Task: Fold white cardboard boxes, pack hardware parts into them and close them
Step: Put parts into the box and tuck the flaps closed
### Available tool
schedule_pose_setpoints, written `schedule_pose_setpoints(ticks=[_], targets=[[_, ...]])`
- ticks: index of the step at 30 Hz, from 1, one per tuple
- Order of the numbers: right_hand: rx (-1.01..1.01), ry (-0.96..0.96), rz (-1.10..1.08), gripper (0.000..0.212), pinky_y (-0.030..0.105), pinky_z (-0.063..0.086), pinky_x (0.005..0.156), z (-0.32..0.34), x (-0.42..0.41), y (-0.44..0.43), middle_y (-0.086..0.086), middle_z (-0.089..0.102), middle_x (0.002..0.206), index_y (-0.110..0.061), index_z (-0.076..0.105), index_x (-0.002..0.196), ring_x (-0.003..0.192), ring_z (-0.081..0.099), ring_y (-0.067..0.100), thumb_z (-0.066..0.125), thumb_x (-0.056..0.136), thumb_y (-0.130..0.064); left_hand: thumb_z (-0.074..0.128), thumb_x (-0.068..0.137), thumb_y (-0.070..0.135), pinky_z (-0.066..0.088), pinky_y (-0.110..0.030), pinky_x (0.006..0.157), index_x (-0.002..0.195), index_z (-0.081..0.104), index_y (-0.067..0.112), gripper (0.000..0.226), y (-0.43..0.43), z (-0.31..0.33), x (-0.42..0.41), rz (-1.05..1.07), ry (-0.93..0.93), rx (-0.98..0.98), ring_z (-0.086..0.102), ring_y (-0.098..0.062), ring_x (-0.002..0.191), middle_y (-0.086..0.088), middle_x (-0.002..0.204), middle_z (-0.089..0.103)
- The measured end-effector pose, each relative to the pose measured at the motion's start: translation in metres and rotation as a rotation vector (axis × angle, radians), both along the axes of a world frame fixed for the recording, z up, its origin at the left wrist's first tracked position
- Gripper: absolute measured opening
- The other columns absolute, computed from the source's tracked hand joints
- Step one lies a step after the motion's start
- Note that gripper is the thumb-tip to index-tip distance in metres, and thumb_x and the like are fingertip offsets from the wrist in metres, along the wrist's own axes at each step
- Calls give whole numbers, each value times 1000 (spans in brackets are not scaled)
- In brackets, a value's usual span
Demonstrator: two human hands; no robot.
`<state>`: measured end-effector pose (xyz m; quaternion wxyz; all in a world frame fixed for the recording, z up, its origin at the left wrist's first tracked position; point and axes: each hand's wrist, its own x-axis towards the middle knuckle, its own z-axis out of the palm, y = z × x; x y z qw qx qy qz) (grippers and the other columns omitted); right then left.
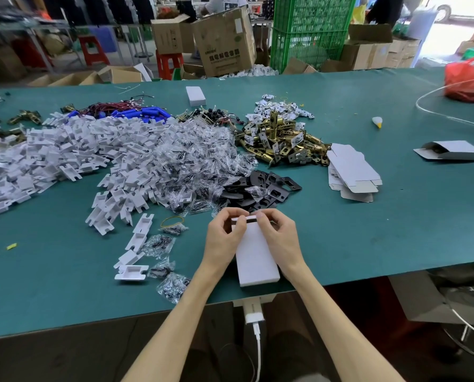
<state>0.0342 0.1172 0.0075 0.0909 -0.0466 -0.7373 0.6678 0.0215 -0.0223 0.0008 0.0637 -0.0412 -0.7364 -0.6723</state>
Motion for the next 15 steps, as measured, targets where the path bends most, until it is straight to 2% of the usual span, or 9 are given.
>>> schedule_pose_setpoints(ticks=[3,10,13,15], targets=[[-16,-16,-1,10,55,59,66,-1,-1,0,3,72,90,-20,71,93,82,71,31,63,99,-20,63,99,4,51,-19,58,106,68,7,9,0,0,0,-6,-15,1,62,1,70,-1,95,70],[-3,-19,2,13,51,58,66,2,1,0,-1,72,89,-22,71,93,82,70,29,60,98,-18,63,99,8,50,-20,57,102,65,9,4,0,1,2,4,-47,12,61,1,68,-2,92,68],[-13,-17,15,15,51,57,63,3,2,0,1,71,89,-22,72,91,83,68,34,60,98,-17,64,91,19,48,-19,57,98,65,9,13,0,3,3,2,-56,0,59,1,68,-1,89,67],[-16,-20,24,16,51,57,62,3,2,1,2,71,89,-22,72,91,83,68,36,59,98,-16,66,95,12,47,-18,56,98,64,7,6,0,3,2,-5,-63,-3,58,1,66,-3,88,66]])
